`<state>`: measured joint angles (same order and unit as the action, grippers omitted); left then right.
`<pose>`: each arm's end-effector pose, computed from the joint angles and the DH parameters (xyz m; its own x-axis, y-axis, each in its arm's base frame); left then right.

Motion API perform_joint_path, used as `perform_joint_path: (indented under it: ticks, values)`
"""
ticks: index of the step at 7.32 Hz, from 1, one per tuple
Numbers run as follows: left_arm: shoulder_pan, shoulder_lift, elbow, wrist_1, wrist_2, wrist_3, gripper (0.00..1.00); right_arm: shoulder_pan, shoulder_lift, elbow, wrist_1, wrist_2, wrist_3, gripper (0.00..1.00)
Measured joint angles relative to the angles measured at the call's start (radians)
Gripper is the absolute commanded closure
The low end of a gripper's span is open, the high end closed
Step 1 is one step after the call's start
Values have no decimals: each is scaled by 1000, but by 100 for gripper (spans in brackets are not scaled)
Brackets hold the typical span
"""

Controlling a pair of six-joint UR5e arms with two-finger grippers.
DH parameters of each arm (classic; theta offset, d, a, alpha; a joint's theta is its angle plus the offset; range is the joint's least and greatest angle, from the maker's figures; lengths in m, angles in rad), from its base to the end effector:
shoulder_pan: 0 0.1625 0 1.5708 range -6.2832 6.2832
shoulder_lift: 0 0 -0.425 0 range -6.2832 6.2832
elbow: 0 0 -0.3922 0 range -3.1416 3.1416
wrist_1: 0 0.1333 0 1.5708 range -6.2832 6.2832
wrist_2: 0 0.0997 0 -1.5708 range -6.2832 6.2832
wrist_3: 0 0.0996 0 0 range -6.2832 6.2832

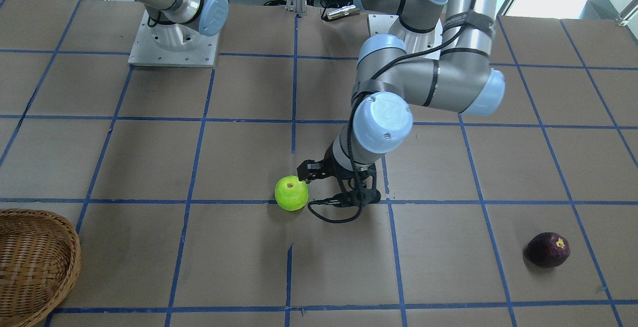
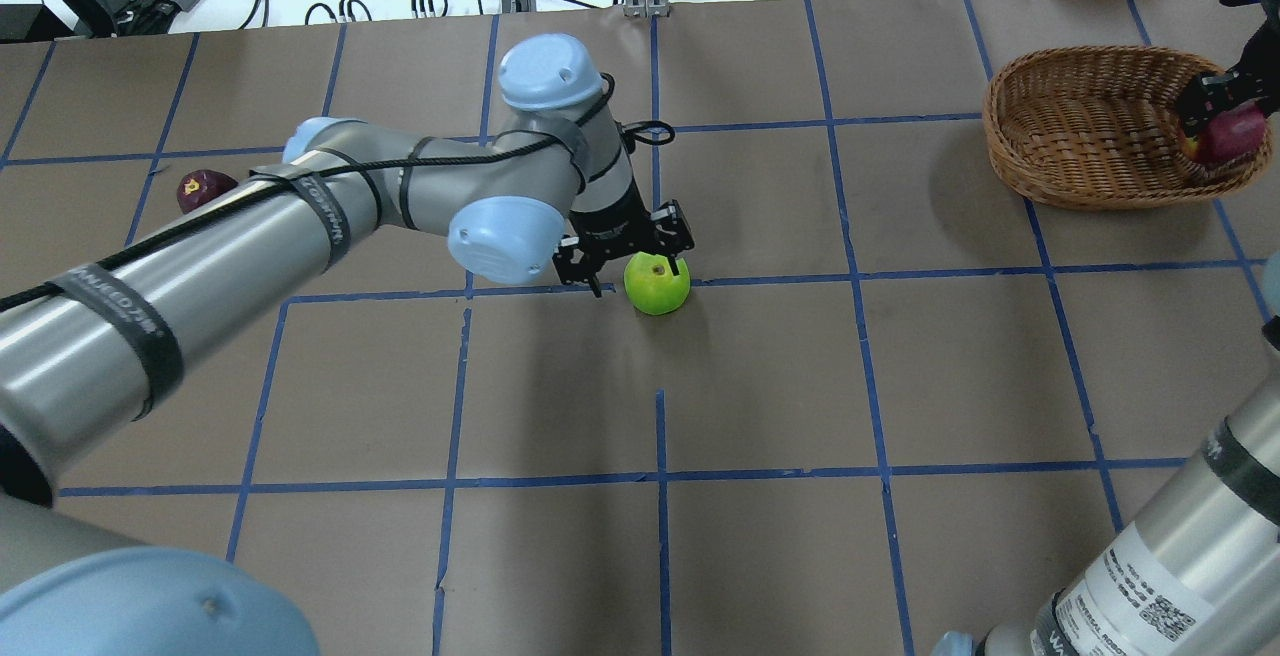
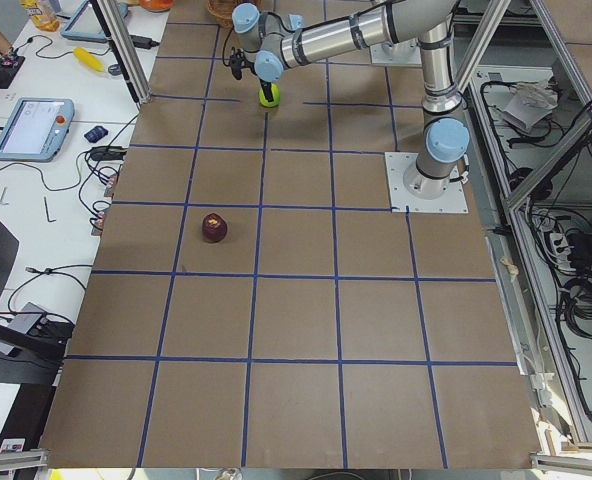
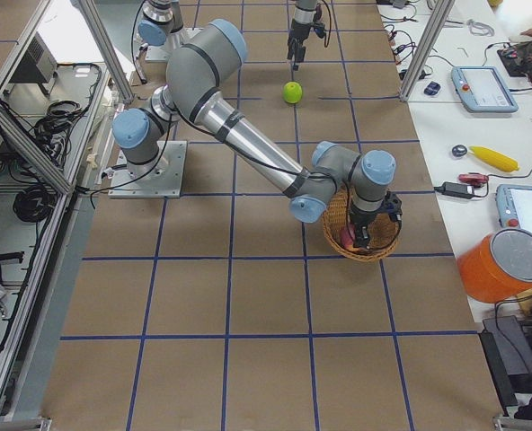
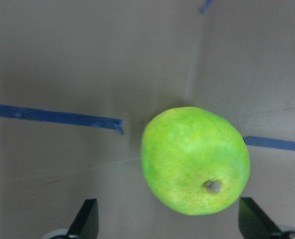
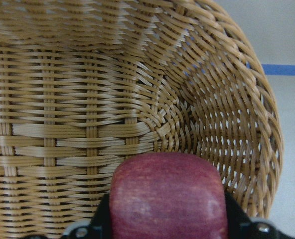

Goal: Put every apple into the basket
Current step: 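Set green apple at center with left gripper while right releases red apple, then grasp the dark purple apple with left gripper while right grasps green apple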

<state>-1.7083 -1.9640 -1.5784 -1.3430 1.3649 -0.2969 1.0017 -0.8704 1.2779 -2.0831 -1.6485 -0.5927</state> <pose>-0.2352 -0.5786 0.2888 -0.9713 -0.1905 0.1422 -0.1560 0.9621 0.2235 -0.2949 -0.6940 0.2437 -0.9923 -0.0167 0.1225 -0.0222 0.9988 -0.0436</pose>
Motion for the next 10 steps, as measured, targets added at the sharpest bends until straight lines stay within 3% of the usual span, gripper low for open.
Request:
perform_joint_path:
  ticks: [1,3,4,6,7,8,10]
  values:
    - [86,32,51,-129,52,127,0,2,-5,-1,15,5,7,0]
    - [236,68,107,-221,206,358,0,33,-68,-3,124,17,18,0]
    - [317,66,122,-191,237,457,0,85,-142,-2,249,44,51,0]
    - [488,16,129,-40,252,660,0,248,-270,14,509,208,244,0]
    - [548,-28,131,35,252,731,0,345,-294,29,566,283,356,0]
    - [577,-80,136,108,251,764,0,452,-301,42,567,316,497,0]
    - [594,-185,143,223,251,788,0,649,-284,85,462,321,779,0]
